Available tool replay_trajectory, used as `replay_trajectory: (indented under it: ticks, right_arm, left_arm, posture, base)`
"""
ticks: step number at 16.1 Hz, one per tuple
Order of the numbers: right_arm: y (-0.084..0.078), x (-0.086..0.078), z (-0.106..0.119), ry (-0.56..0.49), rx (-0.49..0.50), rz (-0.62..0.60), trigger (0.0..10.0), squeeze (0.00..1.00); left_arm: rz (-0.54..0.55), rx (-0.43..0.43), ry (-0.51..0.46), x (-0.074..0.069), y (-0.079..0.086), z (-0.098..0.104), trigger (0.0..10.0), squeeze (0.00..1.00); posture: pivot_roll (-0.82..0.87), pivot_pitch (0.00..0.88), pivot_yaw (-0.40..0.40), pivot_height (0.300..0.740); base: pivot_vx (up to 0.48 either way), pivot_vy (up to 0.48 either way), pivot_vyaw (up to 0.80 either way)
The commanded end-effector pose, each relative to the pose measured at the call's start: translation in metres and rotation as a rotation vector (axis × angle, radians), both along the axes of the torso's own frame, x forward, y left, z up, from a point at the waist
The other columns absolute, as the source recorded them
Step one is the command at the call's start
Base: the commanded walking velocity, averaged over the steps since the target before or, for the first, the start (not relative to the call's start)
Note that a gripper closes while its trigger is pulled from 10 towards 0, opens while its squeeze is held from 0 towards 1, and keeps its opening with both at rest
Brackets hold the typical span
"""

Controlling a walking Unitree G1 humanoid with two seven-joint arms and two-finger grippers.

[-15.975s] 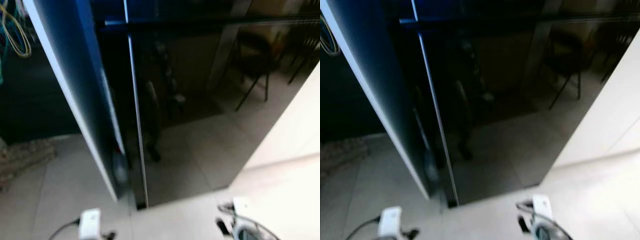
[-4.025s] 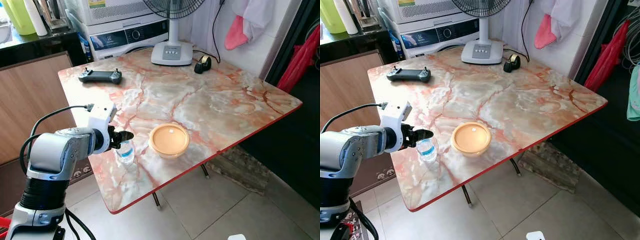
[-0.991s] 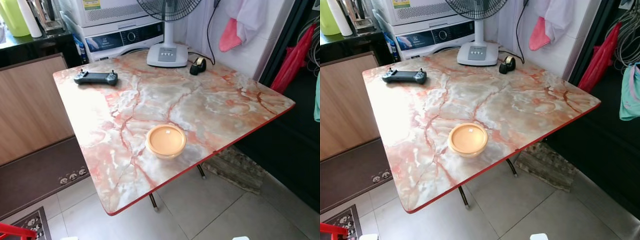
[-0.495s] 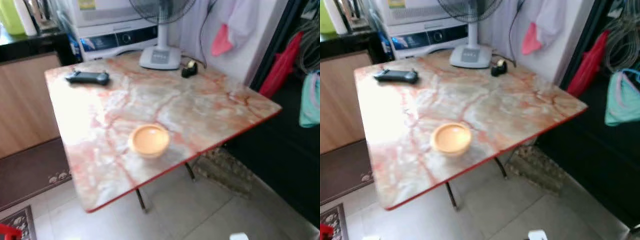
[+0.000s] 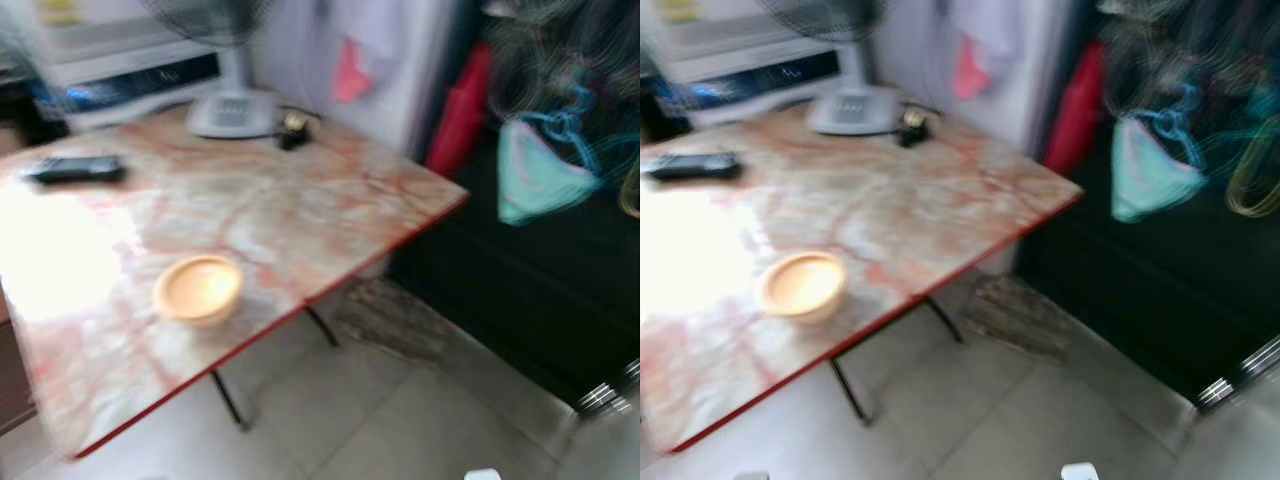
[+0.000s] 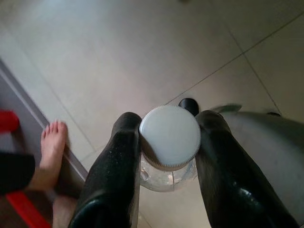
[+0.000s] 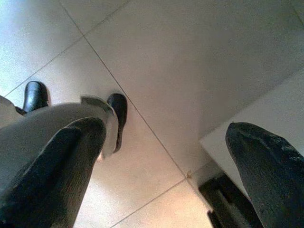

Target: Restocking fridge

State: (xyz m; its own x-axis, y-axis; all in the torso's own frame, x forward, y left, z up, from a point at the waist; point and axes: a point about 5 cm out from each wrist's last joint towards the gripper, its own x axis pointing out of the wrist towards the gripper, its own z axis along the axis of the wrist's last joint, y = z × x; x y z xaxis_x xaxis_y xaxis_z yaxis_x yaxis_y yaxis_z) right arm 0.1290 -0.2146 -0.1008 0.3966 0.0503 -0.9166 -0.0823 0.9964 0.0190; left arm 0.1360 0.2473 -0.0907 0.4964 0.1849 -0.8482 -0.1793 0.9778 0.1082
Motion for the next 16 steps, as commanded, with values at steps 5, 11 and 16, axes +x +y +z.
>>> replay_trajectory:
  ticks: [5,11,16]
  right_arm:
    - [0.0009,-0.0008,-0.0005,0.011,-0.002,0.012,10.0,0.00]
    - [-0.0008,-0.0022,-0.0006,0.018,-0.006,0.021,10.0,0.00]
    - [0.0028,-0.0031,-0.0017,0.021,-0.008,0.024,10.0,0.00]
  left_arm:
    - [0.005,-0.014,0.023,-0.0050,0.0007,-0.0018,10.0,0.00]
    - [0.006,-0.026,0.014,-0.0055,-0.0011,-0.0023,10.0,0.00]
    - [-0.037,-0.006,-0.002,0.0035,0.0006,0.0015,10.0,0.00]
  posture:
    - [0.12,0.000,-0.025,0.740]
    - [0.11,0.000,-0.020,0.740]
    - [0.10,0.000,-0.003,0.740]
  base:
    - [0.000,0.000,-0.80]
    - [0.000,0.000,-0.80]
    - [0.000,-0.110,-0.80]
